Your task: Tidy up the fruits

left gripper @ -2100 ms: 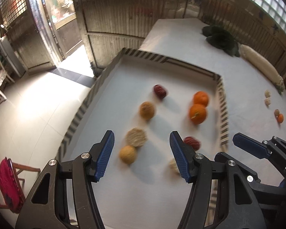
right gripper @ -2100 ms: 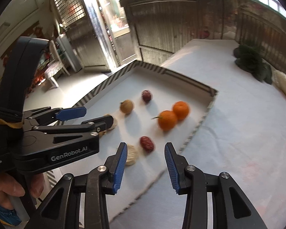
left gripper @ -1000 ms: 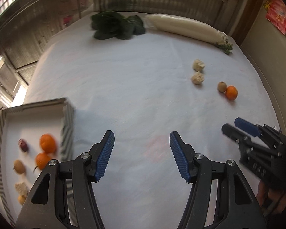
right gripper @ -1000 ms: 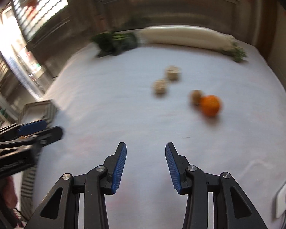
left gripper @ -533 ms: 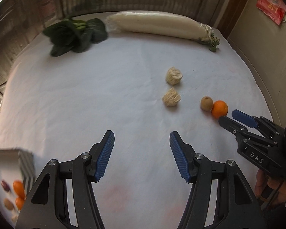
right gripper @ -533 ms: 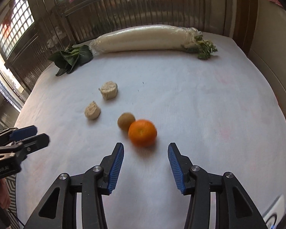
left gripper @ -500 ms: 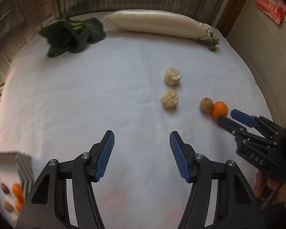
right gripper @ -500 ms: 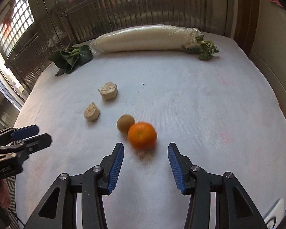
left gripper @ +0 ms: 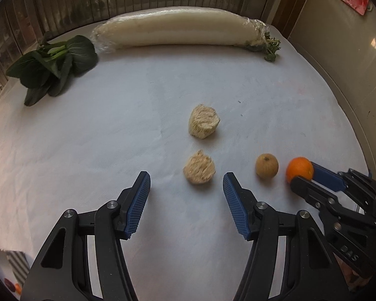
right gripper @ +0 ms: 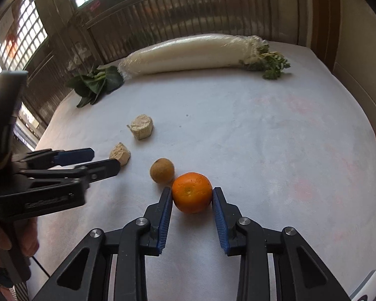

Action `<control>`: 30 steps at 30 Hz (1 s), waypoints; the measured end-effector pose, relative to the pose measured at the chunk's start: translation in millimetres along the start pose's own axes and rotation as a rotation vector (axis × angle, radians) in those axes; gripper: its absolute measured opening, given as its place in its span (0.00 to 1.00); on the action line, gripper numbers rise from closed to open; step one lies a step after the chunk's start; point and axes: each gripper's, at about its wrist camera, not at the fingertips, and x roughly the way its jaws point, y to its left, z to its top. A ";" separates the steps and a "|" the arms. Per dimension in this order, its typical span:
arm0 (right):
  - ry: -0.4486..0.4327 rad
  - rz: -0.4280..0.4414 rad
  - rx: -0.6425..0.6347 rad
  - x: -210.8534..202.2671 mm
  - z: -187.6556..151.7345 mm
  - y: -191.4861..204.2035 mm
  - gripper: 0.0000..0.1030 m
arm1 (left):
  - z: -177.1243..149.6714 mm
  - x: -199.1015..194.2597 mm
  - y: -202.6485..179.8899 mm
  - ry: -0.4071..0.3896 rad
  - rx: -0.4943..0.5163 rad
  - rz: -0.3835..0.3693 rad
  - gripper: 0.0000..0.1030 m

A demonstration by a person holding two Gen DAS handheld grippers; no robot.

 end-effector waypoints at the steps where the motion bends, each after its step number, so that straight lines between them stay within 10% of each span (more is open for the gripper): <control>1: 0.001 0.004 0.008 -0.6 0.0 -1.3 0.30 | 0.6 1.7 -1.4 -0.005 0.004 0.001 0.59; 7: -0.004 0.003 0.013 -2.4 -1.2 -0.5 0.30 | -1.6 7.8 -2.9 -0.024 0.028 0.025 0.25; 30: 0.005 0.071 -0.032 -38.1 -39.2 58.3 0.30 | -77.2 -65.1 28.9 -0.041 -0.047 0.102 0.25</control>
